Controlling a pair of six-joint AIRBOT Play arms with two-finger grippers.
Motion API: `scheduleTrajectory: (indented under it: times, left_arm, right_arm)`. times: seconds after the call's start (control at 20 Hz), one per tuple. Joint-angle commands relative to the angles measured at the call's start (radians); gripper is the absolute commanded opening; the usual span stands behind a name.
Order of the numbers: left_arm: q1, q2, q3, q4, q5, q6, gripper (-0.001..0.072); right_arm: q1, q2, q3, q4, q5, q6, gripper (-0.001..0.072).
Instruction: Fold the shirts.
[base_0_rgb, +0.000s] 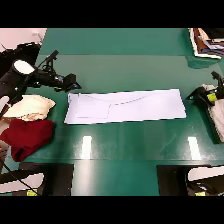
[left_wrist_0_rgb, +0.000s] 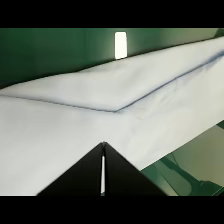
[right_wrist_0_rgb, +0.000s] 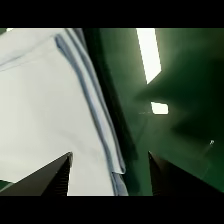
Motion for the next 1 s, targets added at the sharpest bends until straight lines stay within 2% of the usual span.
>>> scheduleTrajectory:
  times: [0.0, 0.15, 0.2, 0.25, 0.3, 0.4, 0.55, 0.7, 0.95]
  left_arm:
    - [-0.095, -0.009, 0.002, -0.016, 0.076, 0.01, 0.0021]
    - [-0.192, -0.041, 0.003, -0.023, 0.172, -0.01, 0.0021]
    - [-0.22, -0.06, 0.005, -0.025, 0.188, -0.01, 0.0021]
    - [-0.249, -0.084, 0.011, -0.028, 0.205, -0.011, 0.0021]
    - [-0.28, -0.114, 0.026, -0.029, 0.216, -0.018, 0.0021]
    - [-0.336, -0.186, 0.08, -0.029, 0.219, -0.029, 0.0021]
    - [-0.409, -0.301, 0.191, -0.027, 0.211, -0.033, 0.0021]
    - [-0.459, -0.399, 0.282, -0.02, 0.206, -0.034, 0.0021]
    - [-0.493, -0.493, 0.363, -0.016, 0.168, -0.036, 0.0021]
  right_arm:
    - [-0.026, -0.032, -0.082, 0.074, -0.008, -0.092, 0.0552]
    - [0.013, -0.101, -0.081, 0.195, 0.05, -0.13, 0.0547]
    - [0.032, -0.117, -0.08, 0.219, 0.056, -0.133, 0.0517]
    - [0.055, -0.126, -0.08, 0.229, 0.056, -0.141, 0.0348]
    - [0.072, -0.126, -0.08, 0.23, 0.055, -0.159, 0.0226]
    - [0.099, -0.112, -0.08, 0.235, 0.057, -0.203, 0.0031]
    - [0.114, -0.022, -0.08, 0.247, 0.055, -0.203, 0.0015]
    - [0.142, 0.124, -0.048, 0.328, 0.055, -0.198, 0.0014]
    - [0.288, 0.285, 0.129, 0.369, 0.056, -0.079, 0.0014]
